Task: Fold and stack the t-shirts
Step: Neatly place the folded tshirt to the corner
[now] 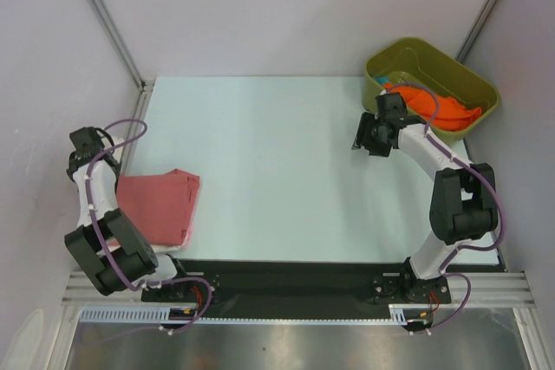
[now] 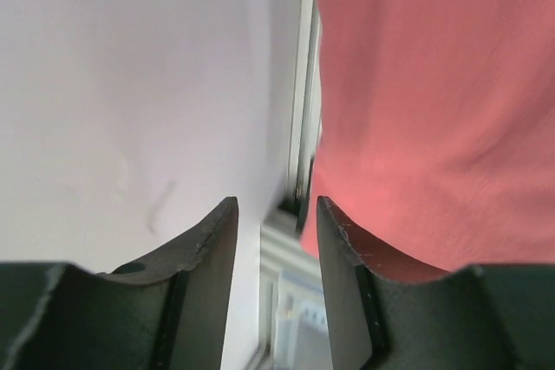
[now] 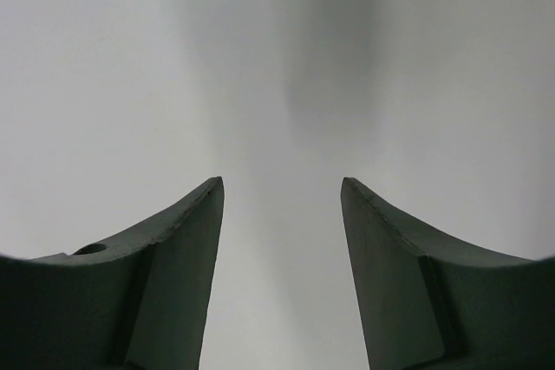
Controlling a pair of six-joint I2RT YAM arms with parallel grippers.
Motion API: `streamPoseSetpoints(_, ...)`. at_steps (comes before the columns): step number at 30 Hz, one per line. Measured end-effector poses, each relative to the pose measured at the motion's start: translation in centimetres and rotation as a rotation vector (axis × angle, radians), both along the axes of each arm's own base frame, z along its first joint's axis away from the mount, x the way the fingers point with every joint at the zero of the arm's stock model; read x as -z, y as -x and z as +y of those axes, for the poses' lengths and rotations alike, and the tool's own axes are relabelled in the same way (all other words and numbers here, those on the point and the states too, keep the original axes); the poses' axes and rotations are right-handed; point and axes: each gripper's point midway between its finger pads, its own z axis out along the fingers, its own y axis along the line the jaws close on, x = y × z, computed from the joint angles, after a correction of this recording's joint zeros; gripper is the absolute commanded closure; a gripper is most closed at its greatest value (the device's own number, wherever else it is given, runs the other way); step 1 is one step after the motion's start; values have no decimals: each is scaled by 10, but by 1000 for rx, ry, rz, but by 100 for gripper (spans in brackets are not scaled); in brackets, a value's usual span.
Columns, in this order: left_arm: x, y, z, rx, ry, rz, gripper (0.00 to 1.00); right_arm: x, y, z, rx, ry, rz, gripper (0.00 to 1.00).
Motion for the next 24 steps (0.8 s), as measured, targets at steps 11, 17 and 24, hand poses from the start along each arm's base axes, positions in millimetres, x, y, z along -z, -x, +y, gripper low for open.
streamPoseSetpoints(11,28,-61,-20,37,133,-115,9,-6,3,-5,11,21,-8,31)
streamPoseSetpoints(17,3,-123,-123,370,163,-172,0,-40,3,-11,2,46,-104,25)
streamPoseSetpoints(24,-68,-157,-258,718,351,-343,0,-77,4,-22,1,85,-229,23)
